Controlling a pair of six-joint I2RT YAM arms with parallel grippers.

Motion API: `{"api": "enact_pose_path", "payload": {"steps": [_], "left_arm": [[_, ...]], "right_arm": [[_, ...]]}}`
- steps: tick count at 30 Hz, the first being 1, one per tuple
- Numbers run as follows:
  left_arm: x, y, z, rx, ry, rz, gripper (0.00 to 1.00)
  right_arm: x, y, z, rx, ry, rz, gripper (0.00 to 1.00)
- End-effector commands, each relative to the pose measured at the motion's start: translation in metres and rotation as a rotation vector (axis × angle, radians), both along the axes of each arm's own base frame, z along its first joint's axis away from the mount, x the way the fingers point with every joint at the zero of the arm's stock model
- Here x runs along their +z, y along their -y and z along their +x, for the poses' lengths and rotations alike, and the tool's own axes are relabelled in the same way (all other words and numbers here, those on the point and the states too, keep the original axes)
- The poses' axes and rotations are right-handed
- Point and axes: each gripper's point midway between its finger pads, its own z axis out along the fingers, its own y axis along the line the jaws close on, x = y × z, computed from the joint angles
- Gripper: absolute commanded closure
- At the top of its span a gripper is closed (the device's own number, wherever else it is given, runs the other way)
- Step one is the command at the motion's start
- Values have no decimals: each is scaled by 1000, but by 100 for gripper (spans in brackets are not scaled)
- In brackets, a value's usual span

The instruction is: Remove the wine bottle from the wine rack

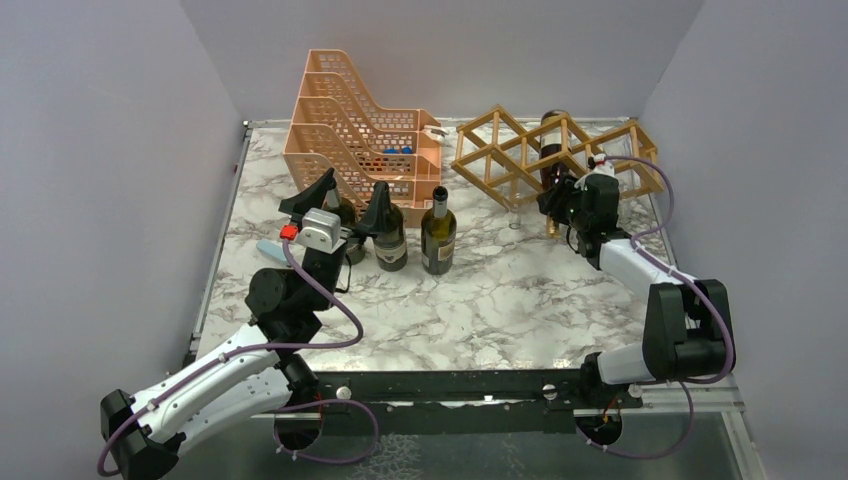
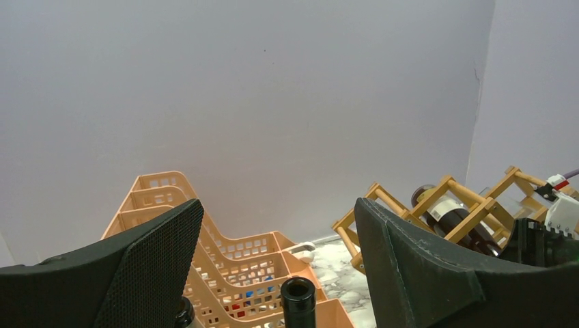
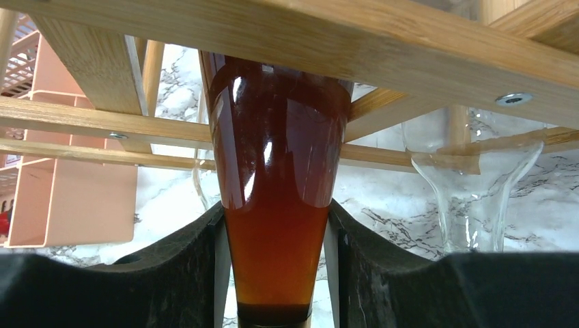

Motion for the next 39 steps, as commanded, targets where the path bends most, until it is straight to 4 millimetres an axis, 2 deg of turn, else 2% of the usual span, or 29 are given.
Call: {"api": "enact_pose_path", "payload": {"steps": [1,4,8,12,17,20,23,29,33,39], "left_arm": [[2,0,-1,-7,17,-9,13],[1,2,-1,-20,17,-11,13],[0,3,0,-23,14,-10,13],[1,3,0,-22,15,-11,13],[0,2,-1,-21,16,-11,13],[1,1,-1,-19,16,-14,13],[0,2,-1,-20,15,-12,13],[1,0,-1,-17,16,-16,13],[1,1,0,-20,14,-15,13],[1,2,-1,-23,17,-13,13]], "right_arm": [[20,-11,6,32,72,42,54],[17,-10,3,30,57,40,60],[24,-10,-4,23,78,55,61],[27,-9,-9,13,93,67,71],[36,-15,-17,59,163,78,72],[36,-12,-20,35,154,79,82],[37,-12,-24,46,168,70,87],[41,-8,-29,25,189,62,93],[42,-8,-29,7,122,84,99],[43,-11,-40,23,62,96,99]]}}
